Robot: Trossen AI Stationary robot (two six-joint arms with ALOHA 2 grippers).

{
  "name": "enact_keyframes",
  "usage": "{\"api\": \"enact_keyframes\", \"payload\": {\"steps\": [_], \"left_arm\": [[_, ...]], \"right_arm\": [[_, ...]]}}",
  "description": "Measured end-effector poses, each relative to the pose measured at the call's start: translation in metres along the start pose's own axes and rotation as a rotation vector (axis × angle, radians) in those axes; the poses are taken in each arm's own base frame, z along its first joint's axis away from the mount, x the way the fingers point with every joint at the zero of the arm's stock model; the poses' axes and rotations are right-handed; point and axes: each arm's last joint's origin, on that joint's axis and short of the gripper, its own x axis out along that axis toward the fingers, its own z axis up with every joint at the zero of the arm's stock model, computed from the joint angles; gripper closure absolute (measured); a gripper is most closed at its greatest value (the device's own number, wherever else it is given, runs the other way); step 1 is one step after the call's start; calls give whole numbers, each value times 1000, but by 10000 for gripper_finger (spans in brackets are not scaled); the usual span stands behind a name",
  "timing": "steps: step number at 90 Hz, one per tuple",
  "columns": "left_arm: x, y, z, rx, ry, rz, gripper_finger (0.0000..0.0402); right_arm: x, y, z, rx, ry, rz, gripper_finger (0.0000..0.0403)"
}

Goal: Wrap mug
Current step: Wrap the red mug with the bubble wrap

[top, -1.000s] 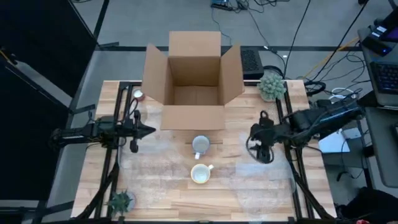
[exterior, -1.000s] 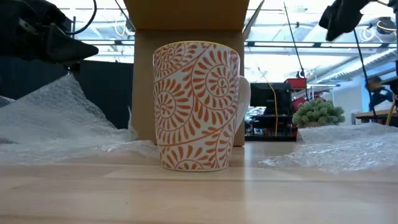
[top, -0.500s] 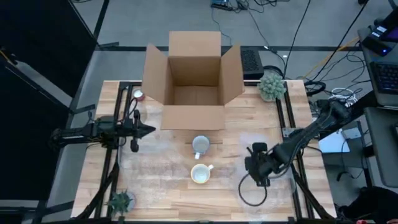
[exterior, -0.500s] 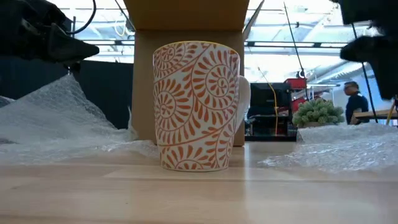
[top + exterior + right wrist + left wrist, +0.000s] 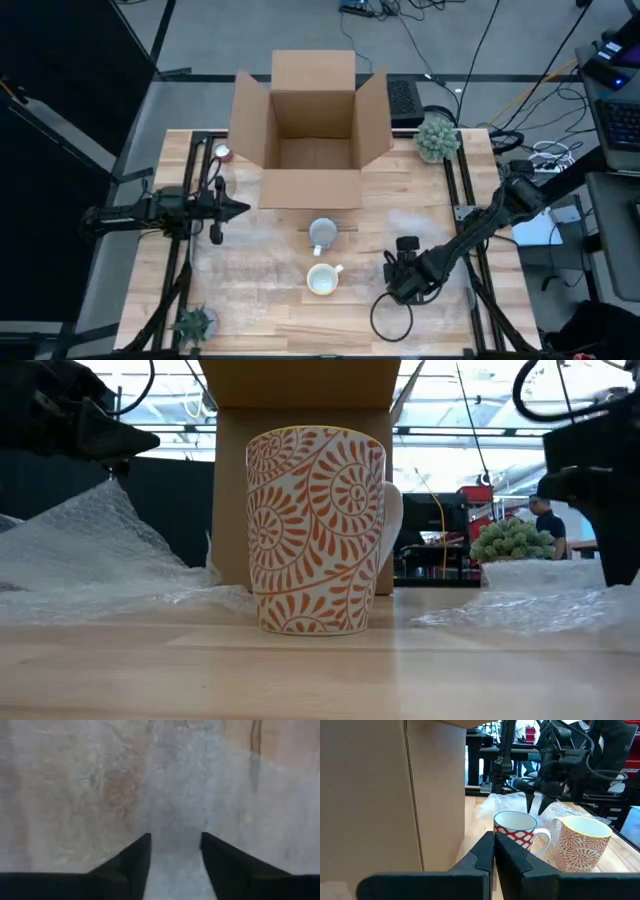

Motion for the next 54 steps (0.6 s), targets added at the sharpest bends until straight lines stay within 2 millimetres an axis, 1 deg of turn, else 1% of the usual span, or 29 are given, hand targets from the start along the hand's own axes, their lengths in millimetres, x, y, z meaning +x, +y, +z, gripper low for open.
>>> {"api": "enact_keyframes", "payload": {"steps": [7,10,12,21,32,37,43,54], "left_arm": [[0,0,0,0,0,0,402],[0,0,0,0,0,0,402],[0,0,0,0,0,0,402],[0,0,0,0,0,0,402],[0,0,0,0,0,0,402],[0,0,0,0,-1,0,402],[0,0,0,0,-1,4,402],[0,0,0,0,-1,8,402]], "right_arm": [[-3,-2,0,4,3,26,364],[-7,-2,0,7,-4,42,383],[-11,-3,-1,11,-9,50,389],[-34,-8,0,37,-44,77,396],[-74,-23,1,53,-86,94,401],[-91,-36,-2,102,-102,60,402],[-106,-57,-7,220,-120,-9,402],[-120,-92,-23,477,-138,-153,403]]}}
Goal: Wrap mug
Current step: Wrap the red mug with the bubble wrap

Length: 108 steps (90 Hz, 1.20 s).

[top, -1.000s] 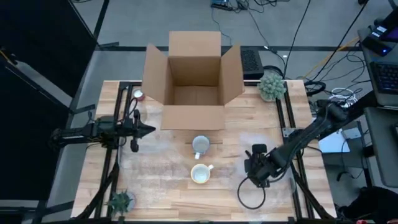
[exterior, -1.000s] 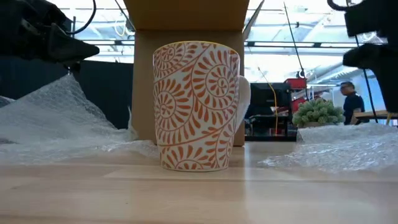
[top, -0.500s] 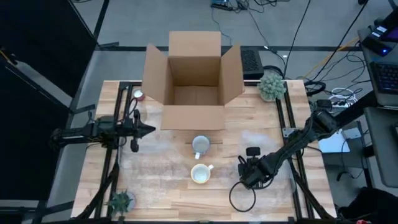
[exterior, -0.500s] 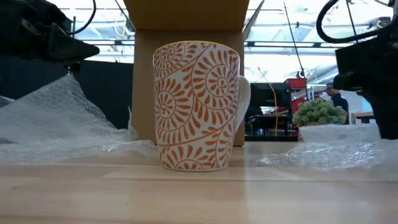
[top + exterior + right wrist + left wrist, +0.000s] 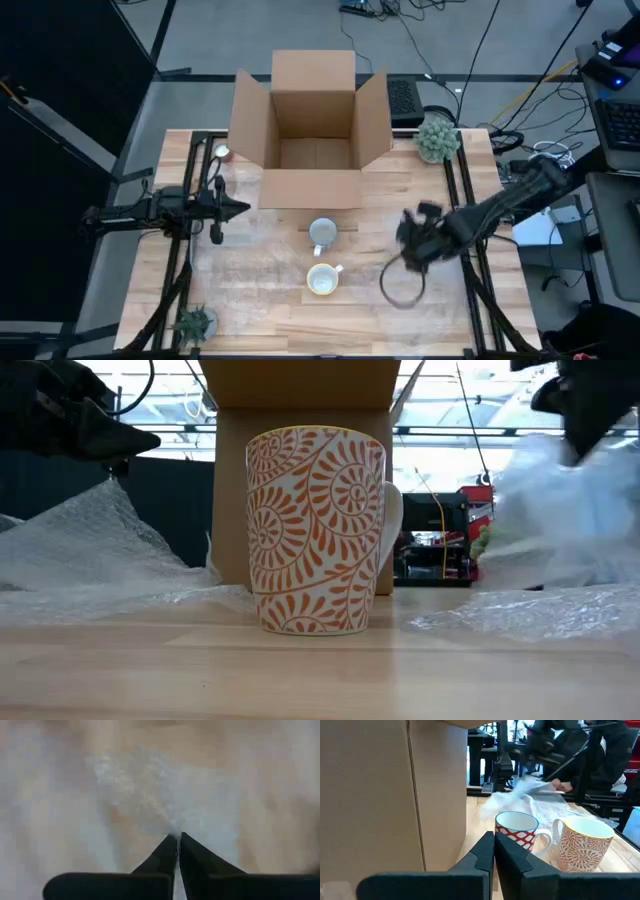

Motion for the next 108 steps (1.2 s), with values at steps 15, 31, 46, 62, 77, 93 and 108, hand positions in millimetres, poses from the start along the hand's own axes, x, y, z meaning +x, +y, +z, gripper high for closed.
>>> {"api": "enact_keyframes", "payload": {"steps": [15,31,46,62,77,93,108], "left_arm": [[0,0,0,0,-1,12,402],[0,1,0,2,-1,23,402],[0,1,0,4,-2,48,402],[0,1,0,6,-2,49,402],[0,1,0,5,-2,50,402],[0,1,0,1,-2,51,402],[0,1,0,-1,-3,52,402]], "right_arm": [[-7,-31,-5,227,17,-139,403],[-14,-24,-6,265,-103,-63,403],[-19,13,11,66,-291,203,403],[-33,40,20,-63,-482,372,403],[-27,19,6,16,-367,221,403],[-13,-18,-4,218,-229,-129,403],[1,-39,-4,342,-164,-296,403]]}}
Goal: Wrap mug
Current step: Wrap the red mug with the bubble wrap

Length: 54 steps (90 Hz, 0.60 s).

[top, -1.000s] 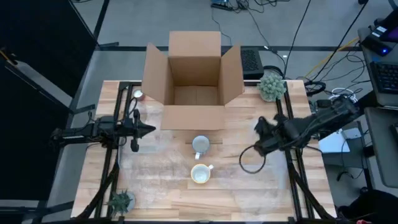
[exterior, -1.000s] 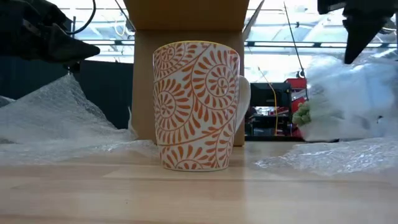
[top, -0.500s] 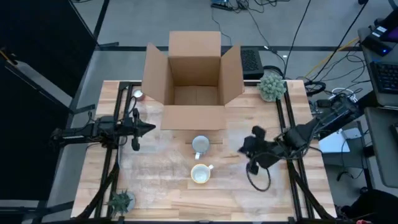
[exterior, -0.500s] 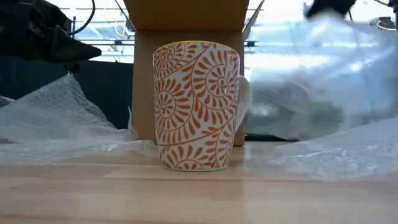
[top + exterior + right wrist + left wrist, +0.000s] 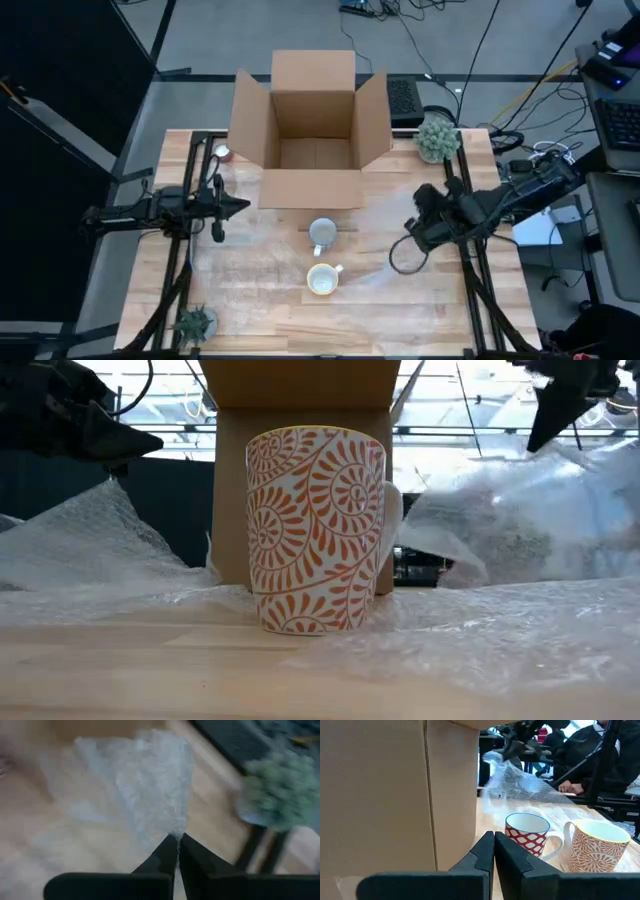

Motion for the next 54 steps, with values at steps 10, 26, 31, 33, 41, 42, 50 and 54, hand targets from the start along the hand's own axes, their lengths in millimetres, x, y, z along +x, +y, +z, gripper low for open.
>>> {"api": "enact_keyframes", "payload": {"steps": [10,26,31,33,41,42,50,54], "left_arm": [[0,0,0,0,0,0,402],[0,0,0,-1,-6,0,402],[0,0,2,-3,-22,0,402],[0,0,3,-3,-30,-1,402],[0,0,8,-4,-79,-2,402],[0,0,8,-4,-83,-2,402],[0,0,9,-4,-92,-2,402],[0,0,9,-5,-90,-1,402]], "right_arm": [[20,-4,-4,79,88,-70,403],[51,-12,-18,224,283,-187,378],[54,-14,-19,217,331,-193,359],[55,-14,-19,211,342,-191,350],[47,-15,-10,193,378,-152,317],[46,-15,-8,194,381,-145,313],[30,-16,6,159,389,-74,286],[21,-16,12,143,374,-32,275]]}}
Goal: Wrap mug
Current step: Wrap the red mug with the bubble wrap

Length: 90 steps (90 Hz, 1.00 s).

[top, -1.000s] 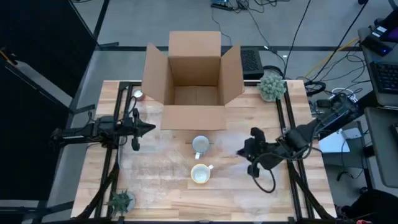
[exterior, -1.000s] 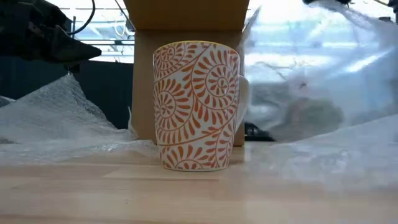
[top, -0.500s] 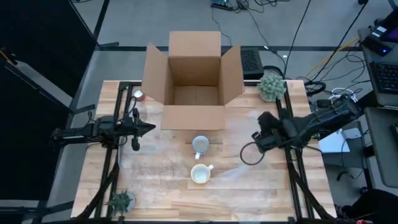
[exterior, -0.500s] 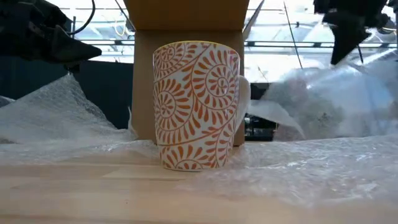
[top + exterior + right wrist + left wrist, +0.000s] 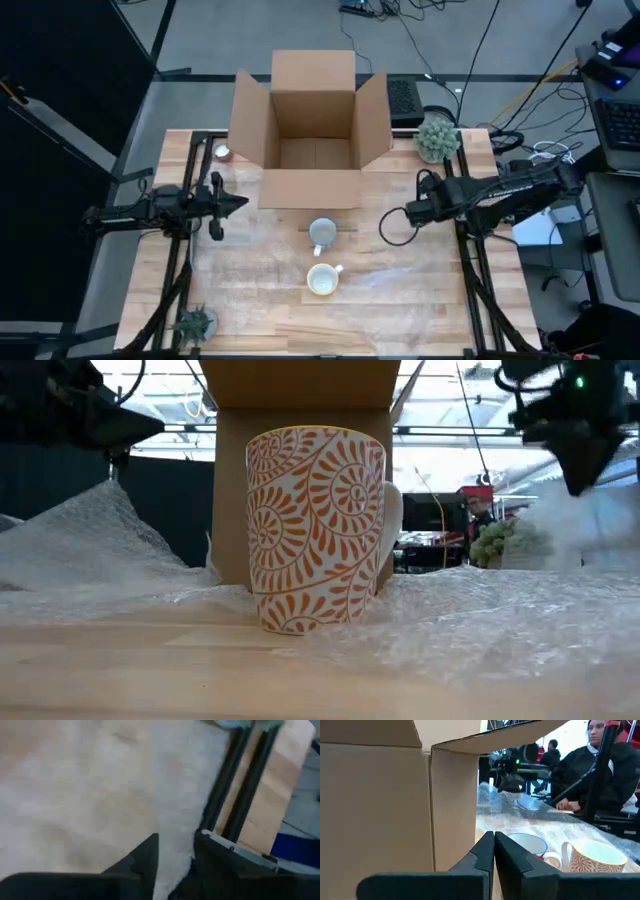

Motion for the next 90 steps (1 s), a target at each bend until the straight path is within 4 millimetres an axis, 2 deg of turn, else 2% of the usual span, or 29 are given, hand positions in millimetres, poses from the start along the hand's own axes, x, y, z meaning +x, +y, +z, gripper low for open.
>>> {"api": "enact_keyframes", "payload": {"steps": [22,31,40,49,64,80,90], "left_arm": [[0,1,0,-26,0,22,402],[0,1,0,-27,2,26,402],[0,1,-1,-26,11,29,402],[0,1,-1,-25,13,39,402],[0,1,-1,-25,13,42,402],[0,1,-1,-25,14,42,402],[0,1,-1,-25,14,42,402]], "right_arm": [[-46,-1,6,-73,-73,204,248],[-54,10,-2,-137,-85,333,249],[-53,32,-15,-214,-140,473,252],[-36,58,-32,-289,-176,566,255],[22,85,-52,-306,-140,526,265],[66,101,-58,-286,-146,513,282],[84,108,-57,-313,-144,463,293]]}}
